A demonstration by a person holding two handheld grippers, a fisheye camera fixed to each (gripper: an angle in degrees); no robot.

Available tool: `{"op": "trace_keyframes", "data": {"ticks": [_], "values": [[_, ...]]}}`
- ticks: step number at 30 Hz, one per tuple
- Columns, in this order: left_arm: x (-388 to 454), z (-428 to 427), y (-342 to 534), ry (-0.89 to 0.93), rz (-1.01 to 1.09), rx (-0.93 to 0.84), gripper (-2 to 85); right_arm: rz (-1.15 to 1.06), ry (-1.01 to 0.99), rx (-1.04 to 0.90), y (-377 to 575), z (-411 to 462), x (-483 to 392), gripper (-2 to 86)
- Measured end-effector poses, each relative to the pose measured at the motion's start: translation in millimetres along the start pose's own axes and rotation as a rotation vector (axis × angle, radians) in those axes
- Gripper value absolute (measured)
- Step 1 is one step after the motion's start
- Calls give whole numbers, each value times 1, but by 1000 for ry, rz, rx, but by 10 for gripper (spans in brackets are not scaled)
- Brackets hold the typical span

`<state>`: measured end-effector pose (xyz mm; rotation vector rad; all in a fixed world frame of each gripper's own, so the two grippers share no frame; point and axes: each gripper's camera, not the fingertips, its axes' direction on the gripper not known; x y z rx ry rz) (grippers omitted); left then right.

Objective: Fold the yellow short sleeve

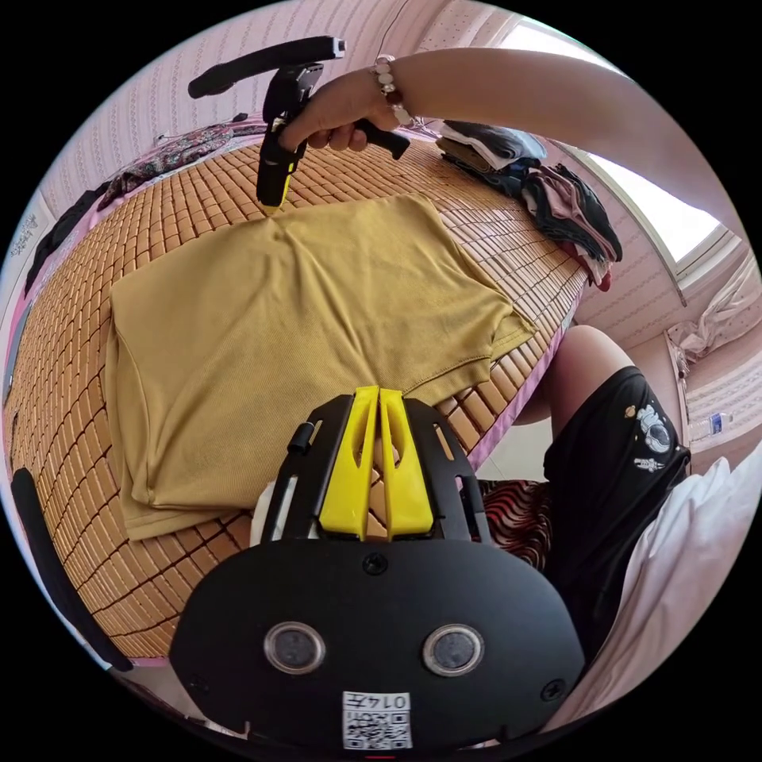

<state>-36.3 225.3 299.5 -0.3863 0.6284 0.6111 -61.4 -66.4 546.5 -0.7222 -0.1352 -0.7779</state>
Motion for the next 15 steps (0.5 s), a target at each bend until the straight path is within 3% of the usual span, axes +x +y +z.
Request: {"op": "trace_keyframes", "data": {"ticks": [4, 6, 9, 12, 15], "values": [[-2, -2, 9, 15, 3, 19, -9, 72, -52, 100, 27, -6, 15, -4], [0, -7, 16, 8, 16, 58, -9, 195, -143, 298, 88, -23, 33, -3], [15, -27, 28, 1, 103, 176, -5, 343, -262, 447, 198, -23, 46, 1], [36, -39, 30, 2, 194, 285, 15, 496, -301, 418, 304, 7, 40, 11], [53, -36, 22, 63, 231, 350, 104, 587, -341, 344, 382, 40, 22, 34]]}}
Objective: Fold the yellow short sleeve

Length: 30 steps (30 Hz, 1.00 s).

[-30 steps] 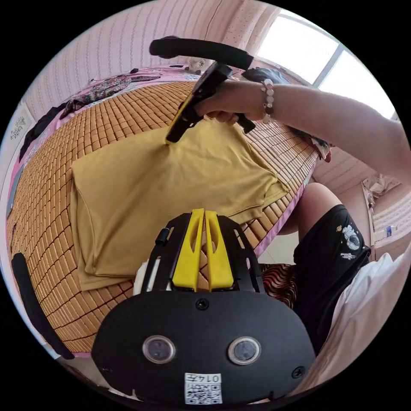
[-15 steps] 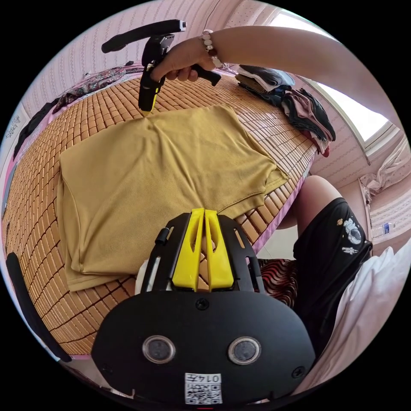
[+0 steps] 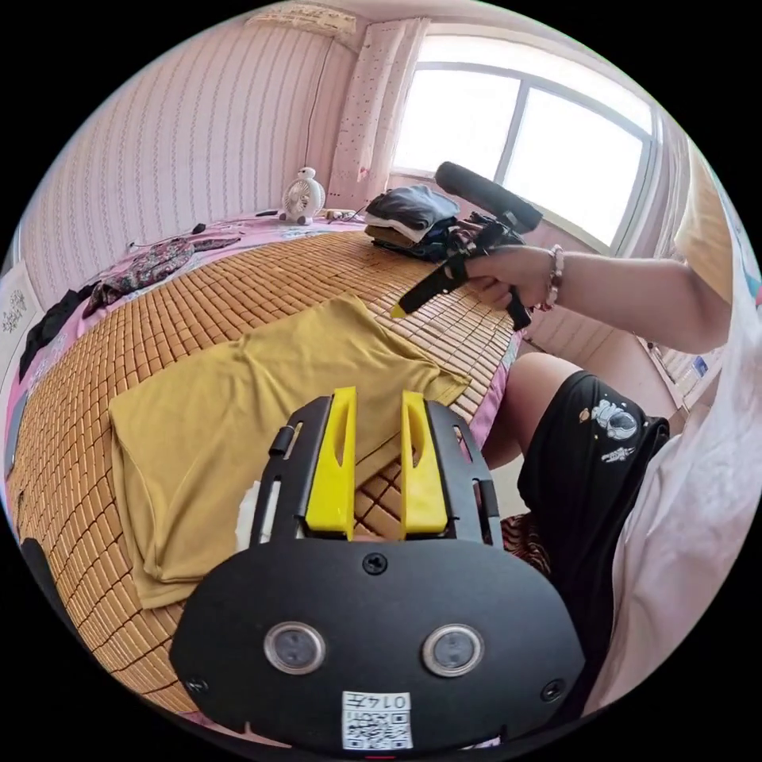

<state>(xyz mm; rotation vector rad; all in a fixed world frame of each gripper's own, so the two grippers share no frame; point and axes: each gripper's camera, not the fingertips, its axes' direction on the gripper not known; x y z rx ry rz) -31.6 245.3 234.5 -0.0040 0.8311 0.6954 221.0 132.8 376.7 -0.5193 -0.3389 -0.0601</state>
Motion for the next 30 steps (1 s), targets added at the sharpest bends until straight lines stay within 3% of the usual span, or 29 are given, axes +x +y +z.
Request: {"op": "trace_keyframes", "data": {"ticks": [6, 11, 17, 20, 22, 26, 30], "values": [[31, 33, -20, -10, 104, -49, 176, 161, -132, -56, 70, 25, 57, 67], [40, 64, -32, 53, 126, -122, 192, 158, -188, -51, 90, 28, 87, 20], [43, 92, -47, 96, 160, -193, 201, 177, -535, 198, 108, -13, 127, 10], [36, 100, -58, 28, 97, -230, 124, 165, -668, 256, 112, -13, 136, 14], [29, 92, -59, -60, 67, -216, 18, 193, -677, 290, 121, -10, 146, 22], [21, 70, -45, 5, 59, -212, 0, 494, -553, 344, 160, 16, 206, 67], [25, 30, -21, 58, 107, -198, -2, 592, -690, 405, 165, 54, 233, 92]]}}
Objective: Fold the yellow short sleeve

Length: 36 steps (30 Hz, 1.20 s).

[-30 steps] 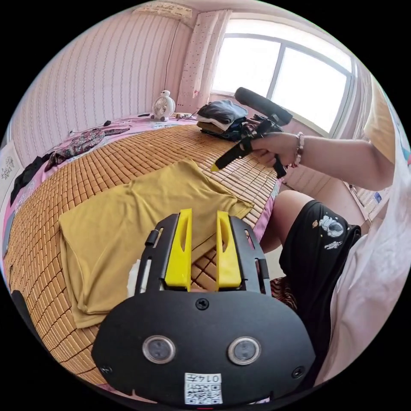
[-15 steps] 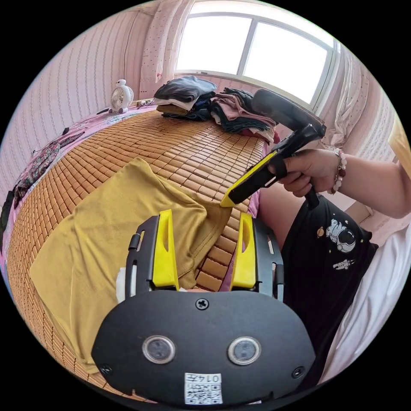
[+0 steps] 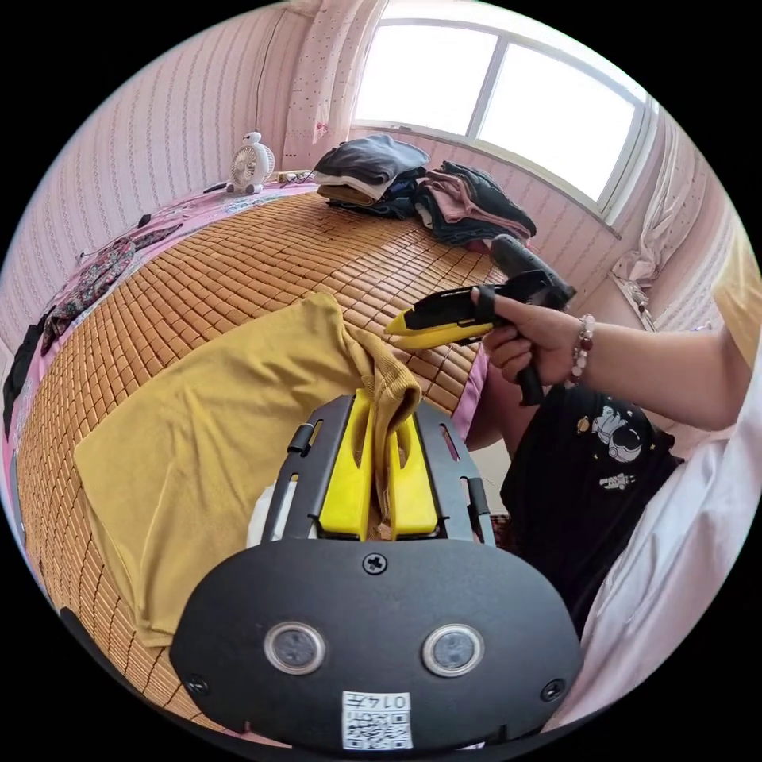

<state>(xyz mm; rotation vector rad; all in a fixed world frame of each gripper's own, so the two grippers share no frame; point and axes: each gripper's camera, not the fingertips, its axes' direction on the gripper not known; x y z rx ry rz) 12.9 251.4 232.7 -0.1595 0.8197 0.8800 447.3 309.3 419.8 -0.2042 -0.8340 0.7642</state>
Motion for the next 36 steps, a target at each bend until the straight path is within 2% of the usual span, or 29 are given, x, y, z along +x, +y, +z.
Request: {"op": "trace_keyframes", "data": {"ticks": [3, 6, 10, 14, 17, 21, 24, 27, 28, 30, 32, 36], "values": [[6, -24, 23, 20, 14, -6, -1, 46, -28, 133, -5, 5, 9, 74], [8, -38, 39, 35, -8, -18, 1, 73, -52, 148, -6, 3, 12, 26], [8, -55, 44, 46, -20, 32, 2, 27, -70, 186, 5, -38, 2, 8], [8, -76, 38, 124, -38, 140, 4, -104, -35, 226, 13, -99, -44, 2], [-4, -93, 40, 138, -112, 226, 5, -261, 42, 196, 4, -109, -103, 1], [-46, -113, 63, 138, -308, 326, 8, -451, 113, 62, -30, -47, -183, 6], [-84, -120, 79, 12, -436, 334, 19, -532, 194, -2, -54, 35, -222, 16], [-137, -96, 98, -147, -627, 158, 72, -507, 395, -28, -71, 108, -228, 38], [-157, -84, 109, -193, -701, 51, 107, -510, 402, -41, -71, 118, -228, 43], [-178, -79, 127, -189, -781, -10, 126, -551, 380, -122, -65, 147, -228, 69], [-186, -89, 141, -150, -821, 35, 123, -610, 458, -140, -58, 160, -229, 80], [-183, -106, 139, -246, -785, 97, 126, -744, 598, -195, -50, 189, -229, 109]]}}
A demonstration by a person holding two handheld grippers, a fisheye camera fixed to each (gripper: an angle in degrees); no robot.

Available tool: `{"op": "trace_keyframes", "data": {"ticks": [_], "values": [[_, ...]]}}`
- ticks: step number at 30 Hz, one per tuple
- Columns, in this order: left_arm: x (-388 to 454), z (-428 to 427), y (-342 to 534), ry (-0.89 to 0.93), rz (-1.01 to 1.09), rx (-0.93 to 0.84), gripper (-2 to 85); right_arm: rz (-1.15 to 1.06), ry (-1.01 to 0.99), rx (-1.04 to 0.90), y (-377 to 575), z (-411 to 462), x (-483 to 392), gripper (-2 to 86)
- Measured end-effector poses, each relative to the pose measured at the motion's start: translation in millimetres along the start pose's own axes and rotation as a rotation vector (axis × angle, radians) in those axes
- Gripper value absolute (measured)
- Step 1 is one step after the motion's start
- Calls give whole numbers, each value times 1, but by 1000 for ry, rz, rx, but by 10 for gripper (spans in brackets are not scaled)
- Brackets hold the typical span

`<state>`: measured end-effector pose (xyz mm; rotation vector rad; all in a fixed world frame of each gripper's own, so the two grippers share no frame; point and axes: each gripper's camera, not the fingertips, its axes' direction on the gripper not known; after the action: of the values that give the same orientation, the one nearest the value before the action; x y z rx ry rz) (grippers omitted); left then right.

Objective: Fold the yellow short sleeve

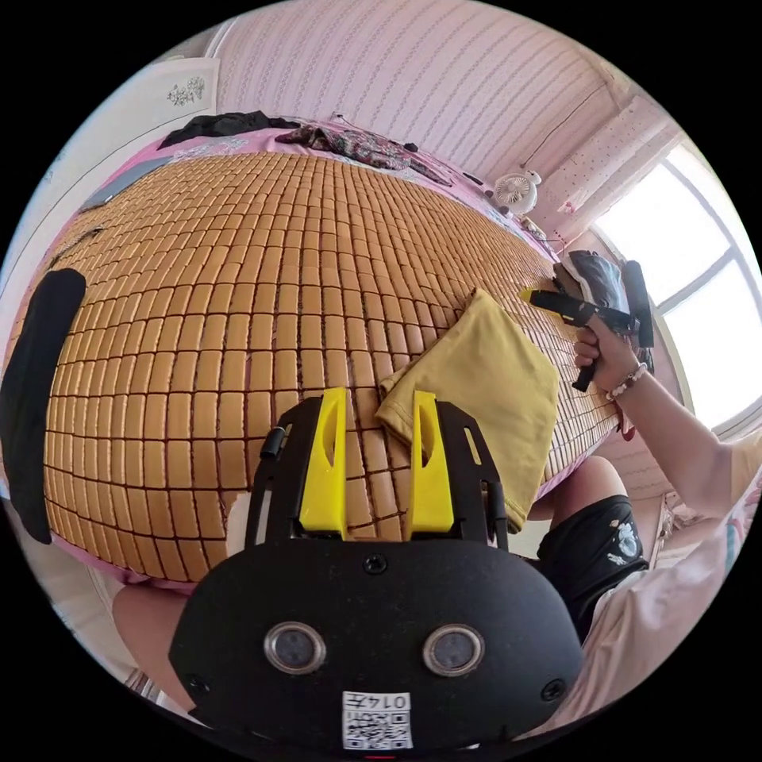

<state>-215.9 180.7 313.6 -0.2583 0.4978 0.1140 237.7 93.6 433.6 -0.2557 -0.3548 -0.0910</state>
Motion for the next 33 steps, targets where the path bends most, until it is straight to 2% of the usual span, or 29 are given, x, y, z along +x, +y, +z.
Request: {"op": "trace_keyframes", "data": {"ticks": [5, 8, 11, 12, 14, 17, 20, 25, 29, 33], "values": [[26, 14, -12, -30, 181, -16, 145, -120, 47, -111, -13, 38, -23, 130], [40, 35, -17, -54, 219, -102, 133, -179, -14, -78, -13, 37, -32, 84], [52, 36, -14, -109, 233, -96, 114, -184, -24, -63, -10, 33, -36, 48], [57, 35, -13, -122, 237, -100, 105, -177, -30, -69, -9, 29, -36, 38], [61, 30, -13, -83, 256, -111, 21, -156, -69, -66, -7, 21, -33, 27], [69, 22, -7, -122, 269, -118, 6, -109, -169, 38, 5, -10, -26, 17], [80, 3, 0, -132, 304, -108, -1, -105, -235, 112, 21, -46, -27, 13], [101, -60, 14, -102, 353, -99, -4, -171, -230, 175, 45, -101, -46, 11], [106, -107, 28, -79, 340, -83, -5, -220, -224, 209, 57, -137, -75, 11], [98, -171, 52, -130, 291, -24, -5, -325, -268, 254, 53, -162, -122, 11]]}}
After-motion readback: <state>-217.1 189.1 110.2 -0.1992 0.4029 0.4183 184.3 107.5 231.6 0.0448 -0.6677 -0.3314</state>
